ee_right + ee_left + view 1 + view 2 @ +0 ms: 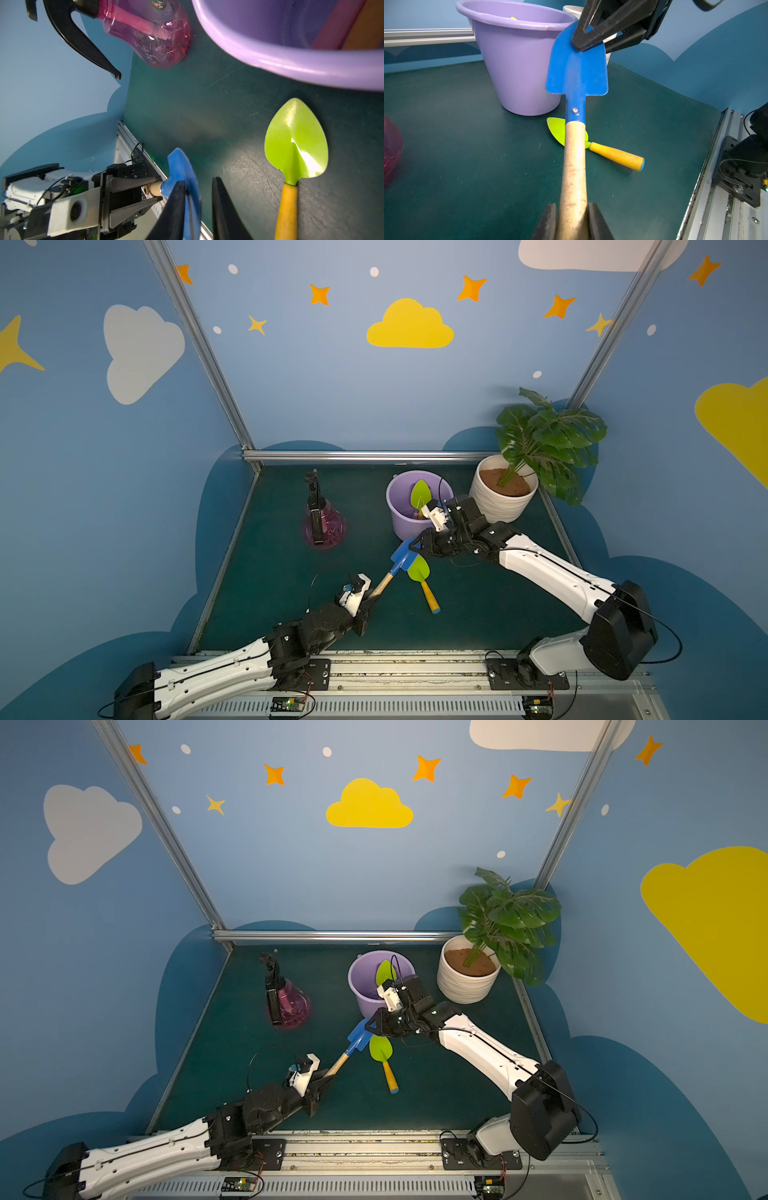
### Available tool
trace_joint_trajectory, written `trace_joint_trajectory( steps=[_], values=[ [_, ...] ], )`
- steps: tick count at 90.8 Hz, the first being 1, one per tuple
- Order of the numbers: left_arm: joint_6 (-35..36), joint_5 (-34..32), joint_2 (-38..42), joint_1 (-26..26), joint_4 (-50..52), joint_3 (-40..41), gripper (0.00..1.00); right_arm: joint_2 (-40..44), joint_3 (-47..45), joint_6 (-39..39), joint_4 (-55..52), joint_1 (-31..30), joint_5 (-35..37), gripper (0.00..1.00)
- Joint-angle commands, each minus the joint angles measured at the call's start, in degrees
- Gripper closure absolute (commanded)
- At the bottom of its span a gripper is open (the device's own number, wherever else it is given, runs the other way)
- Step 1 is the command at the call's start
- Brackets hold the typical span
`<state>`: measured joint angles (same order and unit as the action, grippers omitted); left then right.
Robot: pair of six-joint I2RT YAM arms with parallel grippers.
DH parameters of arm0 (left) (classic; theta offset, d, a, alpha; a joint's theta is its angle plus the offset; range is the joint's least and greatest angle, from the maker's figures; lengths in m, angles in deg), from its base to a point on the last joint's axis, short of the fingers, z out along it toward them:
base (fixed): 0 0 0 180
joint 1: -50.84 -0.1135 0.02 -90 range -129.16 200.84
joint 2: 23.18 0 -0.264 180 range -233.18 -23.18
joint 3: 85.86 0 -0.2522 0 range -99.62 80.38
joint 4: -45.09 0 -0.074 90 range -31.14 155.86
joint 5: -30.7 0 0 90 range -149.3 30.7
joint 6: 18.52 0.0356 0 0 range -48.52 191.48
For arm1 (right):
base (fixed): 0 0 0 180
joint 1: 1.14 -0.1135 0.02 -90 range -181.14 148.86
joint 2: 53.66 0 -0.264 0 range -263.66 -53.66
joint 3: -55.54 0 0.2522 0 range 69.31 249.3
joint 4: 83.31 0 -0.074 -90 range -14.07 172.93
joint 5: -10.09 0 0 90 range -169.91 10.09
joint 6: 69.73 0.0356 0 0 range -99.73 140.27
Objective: Organize the gardening tools
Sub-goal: Pick up the gardening tool from the center of the board, then place the gardening tool in the container.
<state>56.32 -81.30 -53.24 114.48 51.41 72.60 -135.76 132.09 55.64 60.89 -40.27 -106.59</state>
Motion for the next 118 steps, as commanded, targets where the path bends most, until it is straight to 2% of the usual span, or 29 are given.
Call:
trace_joint_trajectory(
  steps=[1, 21, 27, 51, 59, 85, 118],
  values=[
    [0.7, 0.3, 0.0, -0.3, -2.6, 0.1, 0.97, -0.5, 1.7, -0.5, 0.8, -0.4, -0.5, 0.81],
    [0.5, 0.2, -0.4, -0.3, -2.5, 0.0, 0.94, -0.5, 2.2, -0.9, 0.5, -0.5, -0.6, 0.96],
    [0.3, 0.2, -0.6, -0.3, -2.6, 0.0, 0.85, -0.5, 2.4, -1.2, 0.3, -0.5, -0.7, 1.00],
    [-0.4, 0.1, -0.4, -0.3, -2.8, 0.0, 0.50, -0.6, 6.7, -6.2, -4.1, -0.2, 0.7, 1.00],
    [-0.7, -0.2, -0.3, -0.3, -2.7, 0.0, 0.42, -0.9, 10.0, -9.9, -7.6, 0.6, 2.0, 1.00],
    [-1.4, -0.2, -0.3, -0.3, -2.5, 0.3, 0.39, -1.0, 18.7, -20.5, -12.1, 5.7, 2.9, 1.00],
    [-1.8, -0.3, -0.3, -0.3, -2.6, 1.0, 0.39, -0.8, 28.8, -26.9, -12.8, 11.8, 4.0, 1.00]
  ],
)
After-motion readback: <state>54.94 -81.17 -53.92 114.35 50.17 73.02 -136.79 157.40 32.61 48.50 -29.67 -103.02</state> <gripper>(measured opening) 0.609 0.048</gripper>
